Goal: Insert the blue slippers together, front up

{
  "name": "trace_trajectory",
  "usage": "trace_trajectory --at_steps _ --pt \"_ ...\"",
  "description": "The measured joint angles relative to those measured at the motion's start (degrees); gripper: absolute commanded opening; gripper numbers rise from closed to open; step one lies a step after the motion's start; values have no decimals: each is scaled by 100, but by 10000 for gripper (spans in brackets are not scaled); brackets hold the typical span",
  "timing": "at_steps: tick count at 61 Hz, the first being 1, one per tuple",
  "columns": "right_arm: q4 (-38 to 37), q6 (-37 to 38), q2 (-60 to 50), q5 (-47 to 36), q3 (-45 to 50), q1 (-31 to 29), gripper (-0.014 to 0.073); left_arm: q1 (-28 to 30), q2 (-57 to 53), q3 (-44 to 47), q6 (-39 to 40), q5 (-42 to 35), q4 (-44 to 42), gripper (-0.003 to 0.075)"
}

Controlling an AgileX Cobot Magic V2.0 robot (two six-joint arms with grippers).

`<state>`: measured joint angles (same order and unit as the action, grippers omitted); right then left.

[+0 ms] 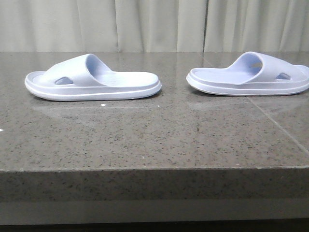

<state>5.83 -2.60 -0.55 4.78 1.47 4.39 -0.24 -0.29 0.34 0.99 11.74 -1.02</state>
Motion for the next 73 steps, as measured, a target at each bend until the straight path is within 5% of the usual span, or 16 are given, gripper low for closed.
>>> trace_trajectory --at_steps 41,60,73 --pt "0 0 0 170 -137 0 -60 0 0 -146 0 -586 172 -20" --pt "-508 11 999 1596 -2701 0 -60 0 1610 -2969 0 1242 102 -19" --pt "-583 -4 2195 2405 -3839 0 -60 0 2686 -3810 0 1692 102 -19"
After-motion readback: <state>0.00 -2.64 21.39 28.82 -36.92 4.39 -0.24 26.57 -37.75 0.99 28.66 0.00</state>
